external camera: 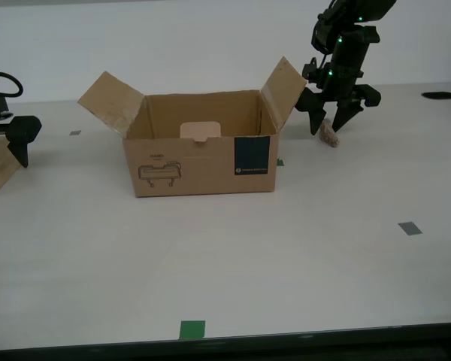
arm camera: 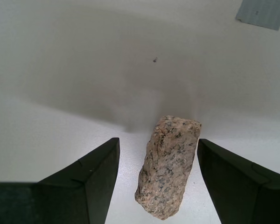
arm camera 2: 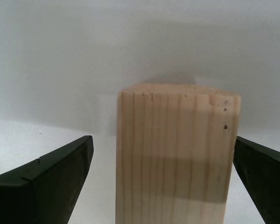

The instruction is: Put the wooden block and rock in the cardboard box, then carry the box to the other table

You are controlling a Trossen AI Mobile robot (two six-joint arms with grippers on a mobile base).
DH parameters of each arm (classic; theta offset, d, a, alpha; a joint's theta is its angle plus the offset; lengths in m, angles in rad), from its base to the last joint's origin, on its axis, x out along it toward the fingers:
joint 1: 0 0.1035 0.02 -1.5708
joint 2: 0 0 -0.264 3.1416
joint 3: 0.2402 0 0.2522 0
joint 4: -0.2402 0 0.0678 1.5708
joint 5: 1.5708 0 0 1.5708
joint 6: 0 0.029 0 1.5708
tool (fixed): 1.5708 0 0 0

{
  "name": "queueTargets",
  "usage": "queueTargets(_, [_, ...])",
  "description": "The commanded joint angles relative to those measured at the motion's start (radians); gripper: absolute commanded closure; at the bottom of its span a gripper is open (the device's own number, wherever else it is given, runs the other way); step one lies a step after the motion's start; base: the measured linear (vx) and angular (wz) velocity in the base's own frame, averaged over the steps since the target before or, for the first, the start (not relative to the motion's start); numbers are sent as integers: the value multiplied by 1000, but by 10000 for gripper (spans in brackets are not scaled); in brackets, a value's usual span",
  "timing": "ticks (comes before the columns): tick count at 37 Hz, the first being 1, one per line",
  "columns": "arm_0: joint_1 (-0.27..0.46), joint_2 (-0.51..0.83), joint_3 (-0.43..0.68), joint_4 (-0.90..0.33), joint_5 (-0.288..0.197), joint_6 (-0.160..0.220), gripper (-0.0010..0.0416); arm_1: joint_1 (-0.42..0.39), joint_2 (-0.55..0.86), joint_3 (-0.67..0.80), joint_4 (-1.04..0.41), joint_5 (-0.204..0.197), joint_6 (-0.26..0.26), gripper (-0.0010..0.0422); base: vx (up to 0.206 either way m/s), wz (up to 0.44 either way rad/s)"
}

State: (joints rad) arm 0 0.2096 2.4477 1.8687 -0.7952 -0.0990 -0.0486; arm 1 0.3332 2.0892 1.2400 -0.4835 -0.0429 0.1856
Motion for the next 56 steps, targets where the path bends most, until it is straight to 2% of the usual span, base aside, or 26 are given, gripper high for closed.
queueTargets(1, [2,0,0,2,3,-1,197,0,0,0,0,-2,-3,29,0,0])
queueTargets(15, [4,0,0,3,3,0,272,0,0,0,5,-2,-15,158,0,0])
queueTargets(22, [6,0,0,3,3,0,303,0,0,0,8,-2,-41,229,0,0])
queueTargets(28, [8,0,0,5,3,0,305,0,0,0,11,-2,-54,305,0,0])
queueTargets(35, [8,0,0,4,3,0,305,0,0,0,16,-2,-63,415,0,0])
queueTargets(39, [8,0,0,1,3,0,323,0,0,0,18,-2,-82,407,0,0])
queueTargets(45, [8,0,0,0,3,0,414,0,0,0,19,-2,-89,414,0,0])
queueTargets(47, [8,0,0,2,3,0,401,0,0,0,18,-2,-92,413,0,0])
queueTargets(56, [9,0,0,2,3,0,407,0,0,0,17,-2,-100,413,0,0])
